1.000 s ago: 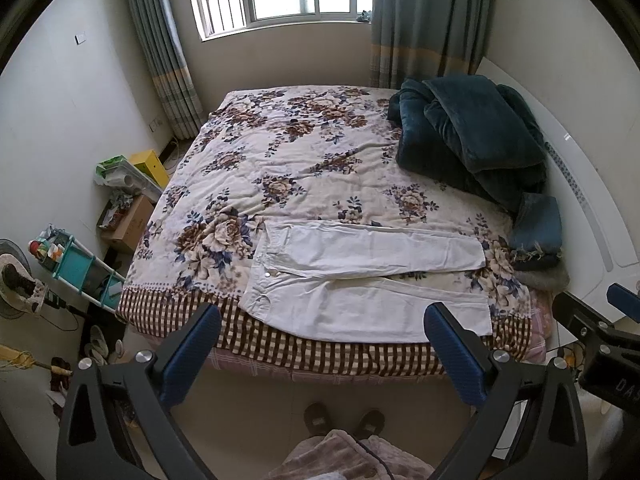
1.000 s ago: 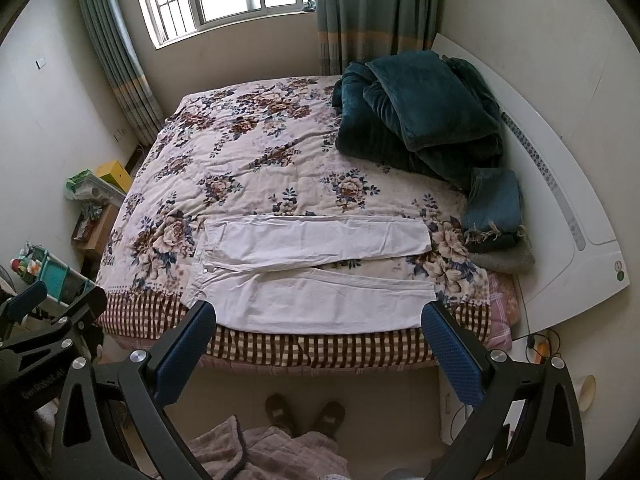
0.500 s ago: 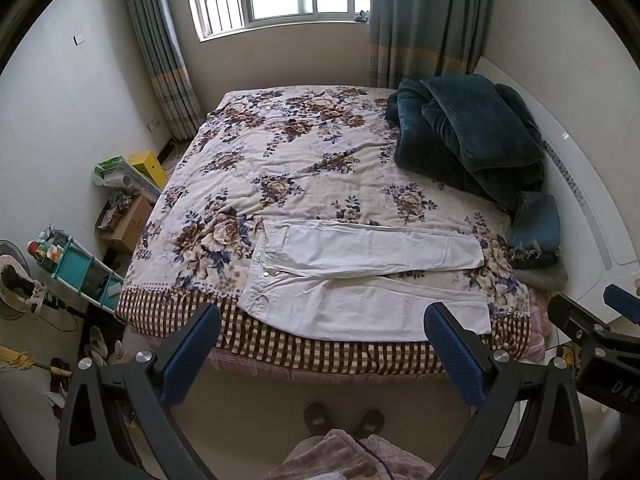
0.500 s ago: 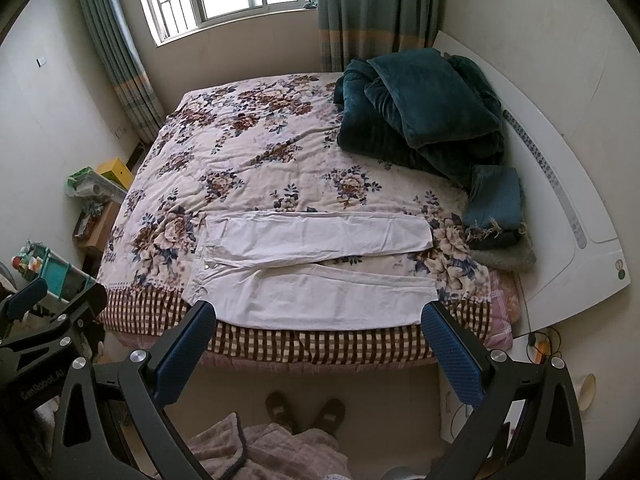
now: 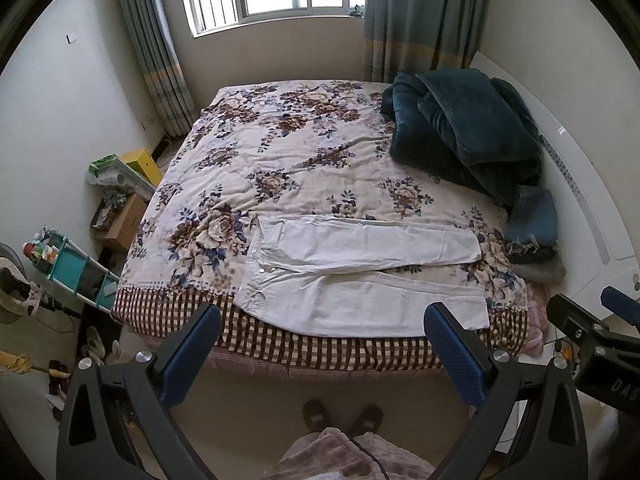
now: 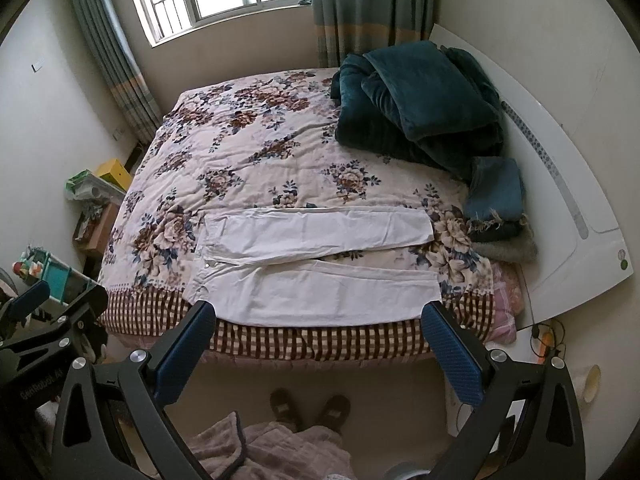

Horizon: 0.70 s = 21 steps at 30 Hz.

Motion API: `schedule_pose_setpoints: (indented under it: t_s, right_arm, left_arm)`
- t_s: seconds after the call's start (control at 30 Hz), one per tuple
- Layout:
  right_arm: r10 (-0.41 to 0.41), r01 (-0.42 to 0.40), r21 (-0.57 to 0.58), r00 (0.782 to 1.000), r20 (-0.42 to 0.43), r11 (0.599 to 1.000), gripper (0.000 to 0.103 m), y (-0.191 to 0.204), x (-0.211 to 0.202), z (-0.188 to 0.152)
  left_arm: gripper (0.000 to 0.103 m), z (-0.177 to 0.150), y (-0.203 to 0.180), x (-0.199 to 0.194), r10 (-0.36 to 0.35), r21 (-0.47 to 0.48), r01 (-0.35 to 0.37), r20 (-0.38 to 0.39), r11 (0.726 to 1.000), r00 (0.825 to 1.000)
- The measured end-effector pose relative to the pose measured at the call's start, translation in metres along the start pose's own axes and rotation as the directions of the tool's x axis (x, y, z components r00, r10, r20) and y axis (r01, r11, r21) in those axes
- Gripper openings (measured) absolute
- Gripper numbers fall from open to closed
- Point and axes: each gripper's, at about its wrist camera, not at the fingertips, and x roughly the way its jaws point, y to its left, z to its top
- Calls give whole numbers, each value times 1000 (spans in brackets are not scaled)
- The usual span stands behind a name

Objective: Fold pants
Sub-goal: 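Lower both tools toward the folded edge of the white pants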

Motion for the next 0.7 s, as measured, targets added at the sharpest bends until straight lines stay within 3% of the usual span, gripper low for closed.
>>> schedule_pose_setpoints:
  t_s: [0.37,0.7]
  right_arm:
    - [-52,54,95,998,-21,994,103,4,50,10]
    - [-138,154,183,986,-96,971,103,-7,174,42]
  left_arm:
    - [103,4,30,57,-30,-4,30,6,1000,1000]
    - [103,29,29,159,-20,30,21,-21,999,1000]
